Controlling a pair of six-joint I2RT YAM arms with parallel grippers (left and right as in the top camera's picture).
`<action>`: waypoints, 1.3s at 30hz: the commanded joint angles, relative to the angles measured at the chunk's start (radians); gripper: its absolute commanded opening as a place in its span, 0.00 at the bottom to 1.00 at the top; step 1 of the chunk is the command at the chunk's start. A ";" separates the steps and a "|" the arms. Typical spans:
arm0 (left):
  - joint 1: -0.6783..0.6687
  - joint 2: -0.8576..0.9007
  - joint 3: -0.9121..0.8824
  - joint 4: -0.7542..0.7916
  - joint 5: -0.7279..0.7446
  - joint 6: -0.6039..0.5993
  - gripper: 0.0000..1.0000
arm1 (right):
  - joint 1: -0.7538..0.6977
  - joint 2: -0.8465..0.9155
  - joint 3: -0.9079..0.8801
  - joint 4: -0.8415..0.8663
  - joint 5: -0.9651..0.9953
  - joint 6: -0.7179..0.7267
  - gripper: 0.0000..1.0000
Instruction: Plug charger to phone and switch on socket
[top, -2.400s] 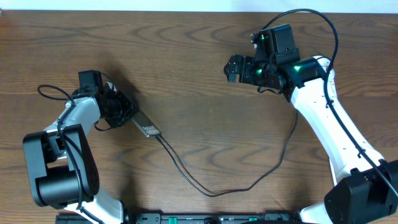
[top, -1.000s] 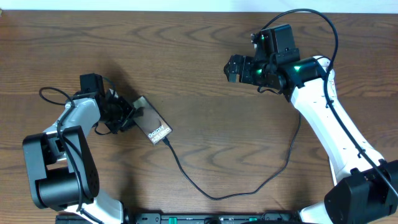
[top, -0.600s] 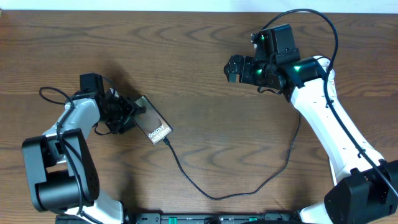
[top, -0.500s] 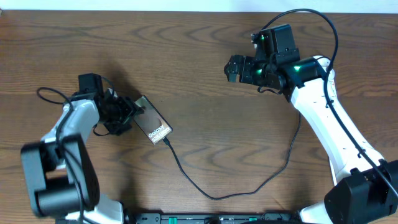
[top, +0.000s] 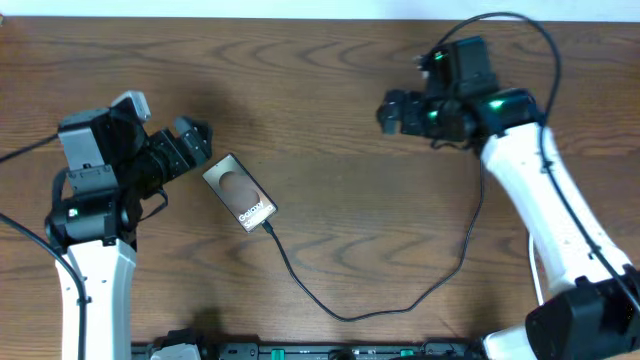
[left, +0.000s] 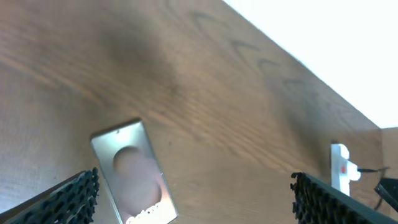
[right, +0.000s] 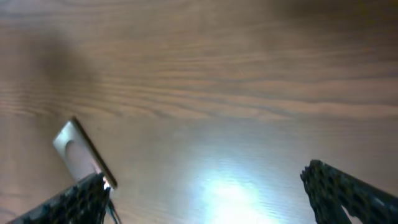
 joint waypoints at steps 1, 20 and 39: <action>-0.050 0.011 0.046 0.011 0.002 0.043 0.98 | -0.123 -0.051 0.216 -0.137 0.004 -0.126 0.99; -0.203 0.012 0.047 0.126 0.001 0.043 0.98 | -0.896 0.372 0.520 -0.377 -0.413 -0.526 0.99; -0.203 0.012 0.047 0.087 -0.027 0.084 0.98 | -0.818 0.707 0.562 -0.442 -0.520 -0.894 0.99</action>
